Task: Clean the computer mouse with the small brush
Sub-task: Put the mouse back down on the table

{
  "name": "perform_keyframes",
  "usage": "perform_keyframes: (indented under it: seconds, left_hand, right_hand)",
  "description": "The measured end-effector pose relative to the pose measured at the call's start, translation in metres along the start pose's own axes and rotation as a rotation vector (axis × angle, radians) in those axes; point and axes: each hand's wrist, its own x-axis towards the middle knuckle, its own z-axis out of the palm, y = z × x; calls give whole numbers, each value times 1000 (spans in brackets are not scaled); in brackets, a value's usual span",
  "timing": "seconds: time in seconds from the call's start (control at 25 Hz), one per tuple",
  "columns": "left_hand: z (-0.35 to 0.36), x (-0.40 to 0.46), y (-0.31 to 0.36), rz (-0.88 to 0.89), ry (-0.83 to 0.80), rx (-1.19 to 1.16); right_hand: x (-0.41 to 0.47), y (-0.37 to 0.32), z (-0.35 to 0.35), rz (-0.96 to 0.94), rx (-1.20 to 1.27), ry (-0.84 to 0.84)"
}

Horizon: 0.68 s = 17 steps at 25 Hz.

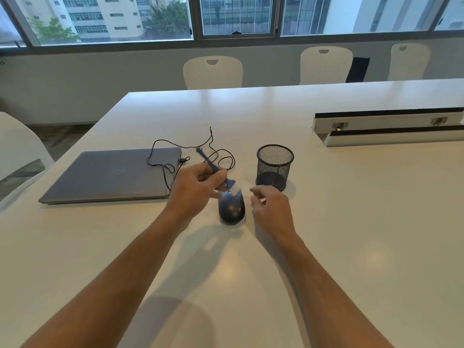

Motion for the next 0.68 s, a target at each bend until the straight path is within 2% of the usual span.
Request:
perform_keyframes:
  seconds: [0.36,0.56,0.68]
  left_hand:
    - [74,95,28,72,-75,107]
    - [99,132,23,6,-94,275]
    - [106,140,12,-38,-100,293]
  right_hand:
    - [-5,4,11,-101,-195,12]
    - [-4,5,9,-97,-198,-12]
    - [-4,5,7,-88,-187,-26]
